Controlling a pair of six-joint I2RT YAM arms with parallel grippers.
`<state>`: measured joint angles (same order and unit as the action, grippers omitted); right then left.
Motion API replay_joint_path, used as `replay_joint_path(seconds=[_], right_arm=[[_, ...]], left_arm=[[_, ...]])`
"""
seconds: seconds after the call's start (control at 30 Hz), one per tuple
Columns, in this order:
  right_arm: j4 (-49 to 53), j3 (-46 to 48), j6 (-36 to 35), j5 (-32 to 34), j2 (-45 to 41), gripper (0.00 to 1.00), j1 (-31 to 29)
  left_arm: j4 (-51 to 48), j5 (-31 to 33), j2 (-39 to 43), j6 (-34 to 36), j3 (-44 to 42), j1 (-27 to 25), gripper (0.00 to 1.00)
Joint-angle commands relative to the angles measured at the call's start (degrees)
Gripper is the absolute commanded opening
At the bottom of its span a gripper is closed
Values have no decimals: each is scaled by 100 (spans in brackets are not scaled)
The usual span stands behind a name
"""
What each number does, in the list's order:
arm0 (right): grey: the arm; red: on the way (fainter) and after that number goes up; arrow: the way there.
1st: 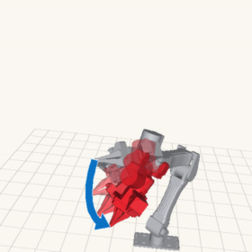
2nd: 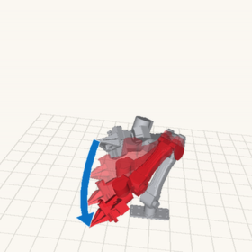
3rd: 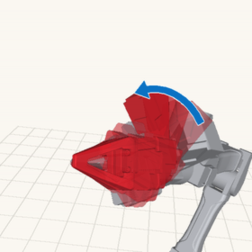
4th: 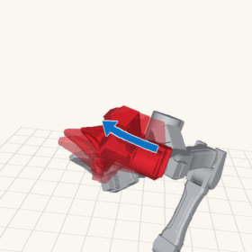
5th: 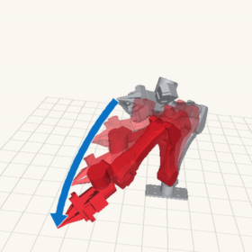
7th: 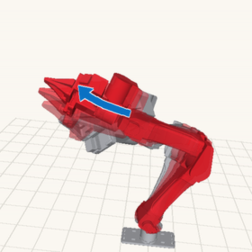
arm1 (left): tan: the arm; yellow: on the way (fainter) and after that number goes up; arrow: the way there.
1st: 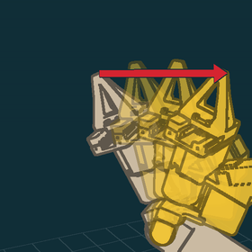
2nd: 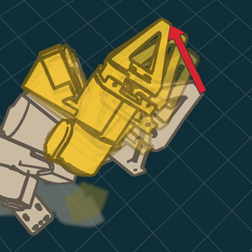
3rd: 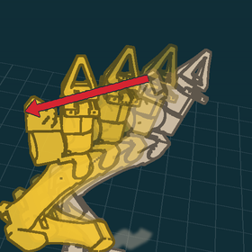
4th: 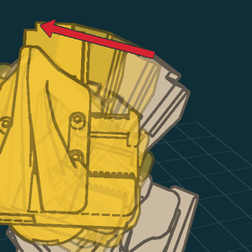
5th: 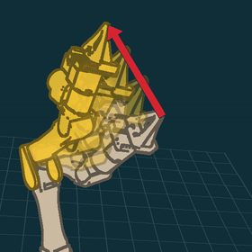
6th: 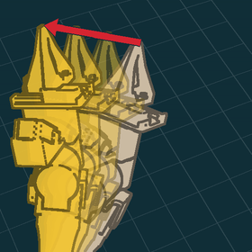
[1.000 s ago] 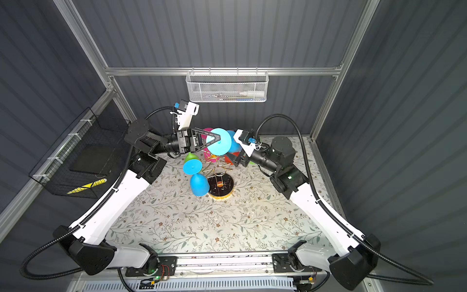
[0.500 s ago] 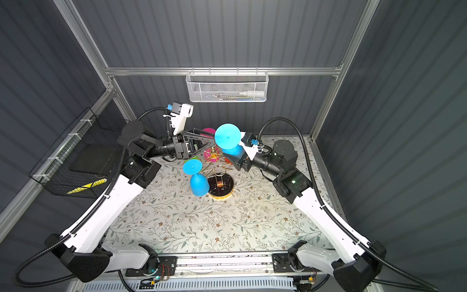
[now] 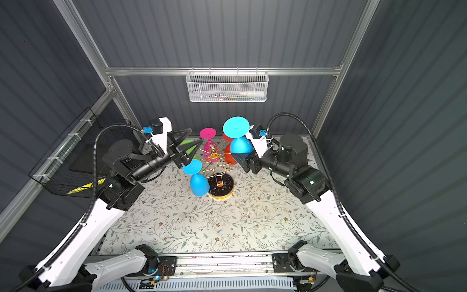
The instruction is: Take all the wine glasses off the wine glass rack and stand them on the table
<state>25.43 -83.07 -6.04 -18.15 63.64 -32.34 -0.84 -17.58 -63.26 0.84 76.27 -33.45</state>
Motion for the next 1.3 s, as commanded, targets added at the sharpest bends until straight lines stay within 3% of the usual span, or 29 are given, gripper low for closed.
replay_joint_path(seconds=[0.0, 0.17, 0.33, 0.77, 1.07, 1.27], right_arm=[[1163, -459, 268, 191, 219, 59, -53], [1763, -798, 364, 260, 459, 58, -105], [2089, -1067, 415, 251, 713, 57, -168], [2343, -1405, 464, 106, 1209, 55, -518], [2595, -1616, 496, 64, 1495, 54, -730], [2642, -1687, 569, -17, 1626, 54, -798]], left_arm=[[152, 247, -158, 1630, -90, -38, 67], [831, -80, -192, 2580, -347, -39, 66], [821, -453, -363, 3141, -215, -47, 62], [1085, -933, -589, 3448, -204, -122, 55], [1237, -815, -639, 3462, -198, -168, 51], [1111, -865, -641, 3493, -171, -187, 36]])
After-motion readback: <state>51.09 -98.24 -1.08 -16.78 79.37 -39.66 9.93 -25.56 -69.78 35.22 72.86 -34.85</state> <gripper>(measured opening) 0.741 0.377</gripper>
